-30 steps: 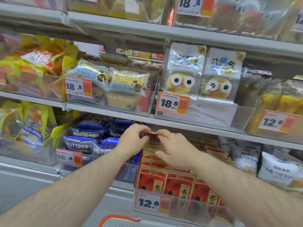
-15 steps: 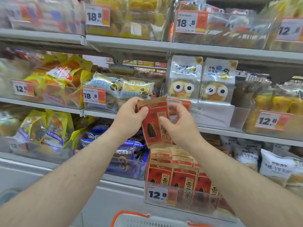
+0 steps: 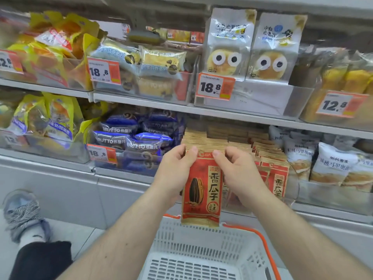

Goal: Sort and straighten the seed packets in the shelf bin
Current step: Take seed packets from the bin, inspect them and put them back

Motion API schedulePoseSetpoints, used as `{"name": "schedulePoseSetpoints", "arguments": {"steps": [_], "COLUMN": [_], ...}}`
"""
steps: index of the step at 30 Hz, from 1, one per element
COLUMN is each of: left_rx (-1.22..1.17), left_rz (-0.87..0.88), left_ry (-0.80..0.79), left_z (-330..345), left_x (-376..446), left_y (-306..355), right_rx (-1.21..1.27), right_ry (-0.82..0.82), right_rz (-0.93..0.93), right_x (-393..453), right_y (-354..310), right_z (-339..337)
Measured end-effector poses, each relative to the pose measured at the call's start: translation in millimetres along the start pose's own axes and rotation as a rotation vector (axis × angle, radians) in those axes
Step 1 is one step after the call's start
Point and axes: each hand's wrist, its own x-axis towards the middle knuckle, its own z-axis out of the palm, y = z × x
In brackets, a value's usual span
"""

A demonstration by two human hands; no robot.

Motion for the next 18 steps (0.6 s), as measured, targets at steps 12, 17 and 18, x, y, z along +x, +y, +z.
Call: {"name": "schedulePoseSetpoints", "arguments": {"steps": [12, 17, 18], "left_rx": [-0.297, -0.311, -0.315], "left_rz": [-0.126, -0.140, -0.143], "left_ry": [0.111, 0.096, 0.094], "left_z": [33.7, 38.5, 39.1], "left_x": [-35.2, -39.0, -38.9], "left_y": [-66.6, -76.9, -77.2], "right_rx": [0.219, 0.218, 0.219], "right_ry": [-0.014, 0.000, 0.003], "right_rz": [0.287, 0.348, 0.351], "right_x": [-38.0, -42.7, -42.8], "right_y": [52.6, 60.8, 61.5], "right_z": [-11.3, -15.8, -16.0]}}
